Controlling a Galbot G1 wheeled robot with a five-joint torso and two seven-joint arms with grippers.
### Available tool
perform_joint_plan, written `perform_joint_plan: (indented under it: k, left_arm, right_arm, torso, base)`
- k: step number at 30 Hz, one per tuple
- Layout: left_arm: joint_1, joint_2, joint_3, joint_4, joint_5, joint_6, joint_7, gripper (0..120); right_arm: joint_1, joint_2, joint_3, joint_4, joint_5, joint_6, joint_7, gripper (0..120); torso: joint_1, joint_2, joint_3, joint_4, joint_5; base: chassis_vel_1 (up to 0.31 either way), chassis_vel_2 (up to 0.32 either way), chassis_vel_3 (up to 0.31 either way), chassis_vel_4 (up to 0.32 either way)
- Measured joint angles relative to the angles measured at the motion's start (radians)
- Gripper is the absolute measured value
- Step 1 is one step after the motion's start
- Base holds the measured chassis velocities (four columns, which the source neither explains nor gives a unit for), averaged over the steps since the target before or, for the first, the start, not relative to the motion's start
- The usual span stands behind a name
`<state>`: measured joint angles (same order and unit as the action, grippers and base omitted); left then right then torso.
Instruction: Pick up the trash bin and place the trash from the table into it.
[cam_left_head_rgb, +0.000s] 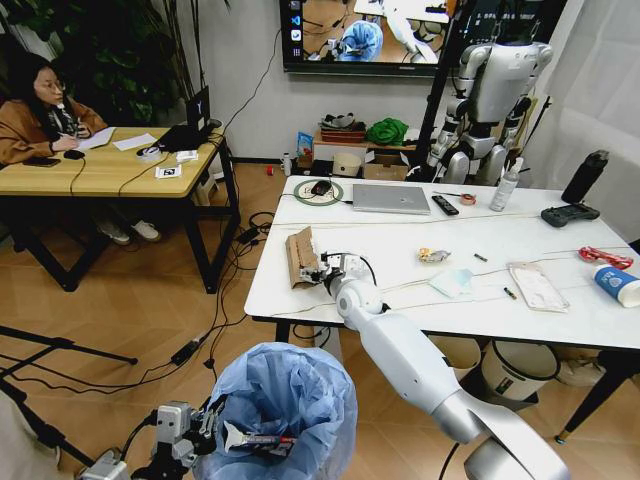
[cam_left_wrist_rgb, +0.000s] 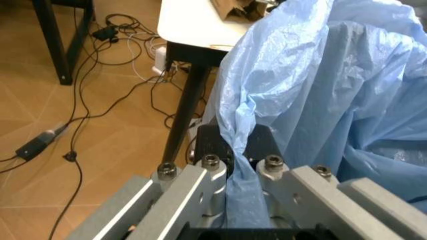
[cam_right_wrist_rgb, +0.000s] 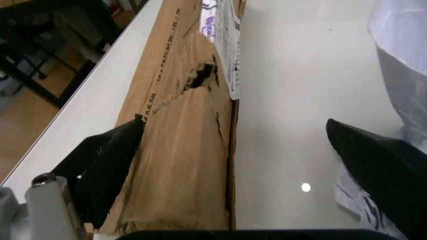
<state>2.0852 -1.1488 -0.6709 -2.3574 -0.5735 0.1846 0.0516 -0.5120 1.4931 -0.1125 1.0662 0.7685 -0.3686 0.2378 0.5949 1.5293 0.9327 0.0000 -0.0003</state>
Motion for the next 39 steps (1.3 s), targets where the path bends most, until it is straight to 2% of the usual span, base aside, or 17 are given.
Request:
perform_joint_plan:
  k: [3, 8, 9, 15, 17, 21, 24, 27, 35, 39]
  left_arm:
    - [0.001, 0.0, -0.002, 0.0, 0.0, 0.0, 0.0, 0]
    - [0.001, 0.0, -0.003, 0.0, -0.002, 0.0, 0.0, 0]
    - [0.001, 0.0, -0.003, 0.0, -0.002, 0.0, 0.0, 0]
    - [-0.003, 0.003, -0.003, 0.002, -0.006, 0.0, 0.0, 0]
    - [-0.003, 0.003, -0.003, 0.002, -0.006, 0.0, 0.0, 0]
    - [-0.003, 0.002, -0.003, 0.002, -0.007, 0.0, 0.0, 0]
    - [-0.003, 0.002, -0.004, 0.002, -0.007, 0.0, 0.0, 0]
    - [-0.003, 0.001, -0.006, 0.002, -0.008, -0.001, 0.0, 0]
    - [-0.004, 0.001, -0.007, 0.002, -0.008, -0.001, 0.0, 0]
    - [-0.008, 0.003, -0.001, 0.003, -0.01, -0.001, -0.001, 0]
  right_arm:
    - [0.005, 0.005, -0.001, -0.02, -0.007, 0.012, -0.014, 91]
    - [0.014, 0.011, 0.002, -0.043, -0.009, 0.024, -0.03, 72]
    - [0.014, 0.011, 0.002, -0.043, -0.009, 0.024, -0.03, 72]
    - [0.015, 0.013, -0.004, -0.044, -0.007, 0.025, -0.031, 45]
    - [0.016, 0.013, -0.005, -0.044, -0.007, 0.025, -0.031, 41]
    - [0.021, 0.015, -0.013, -0.045, -0.005, 0.024, -0.031, 21]
    - [0.022, 0.016, -0.016, -0.045, -0.003, 0.025, -0.031, 15]
    - [0.023, 0.017, -0.02, -0.044, 0.001, 0.025, -0.031, 1]
    - [0.022, -0.001, -0.026, -0.024, 0.022, 0.035, -0.04, 0]
    - [0.002, -0.045, -0.032, 0.06, 0.057, 0.057, -0.047, 0]
  torso:
    - [0.0, 0.0, 0.0, 0.0, 0.0]
    - [0.0, 0.0, 0.0, -0.0001, 0.0004]
    - [0.0, 0.0, 0.0, -0.0001, 0.0004]
    - [0.0, 0.0, 0.0, 0.0, 0.0003]
    - [0.0, 0.0, 0.0, 0.0, 0.0003]
    - [0.0, 0.0, 0.0, -0.0001, 0.0003]
    - [0.0, 0.0, 0.0, -0.0001, 0.0003]
    - [0.0, 0.0, 0.0, -0.0001, 0.0002]
    - [0.0, 0.0, 0.0, 0.0001, 0.0003]
    - [0.0, 0.0, 0.0, 0.0, 0.0003]
  base:
    - [0.0, 0.0, 0.0, 0.0]
    - [0.0, 0.0, 0.0, 0.0]
    - [0.0, 0.0, 0.0, 0.0]
    - [0.0, 0.0, 0.0, 0.0]
    - [0.0, 0.0, 0.0, 0.0]
    - [0.0, 0.0, 0.0, 0.0]
    - [0.0, 0.0, 0.0, 0.0]
    - [0.0, 0.0, 0.0, 0.0]
    - [0.0, 0.0, 0.0, 0.0]
    - [0.0, 0.0, 0.0, 0.0]
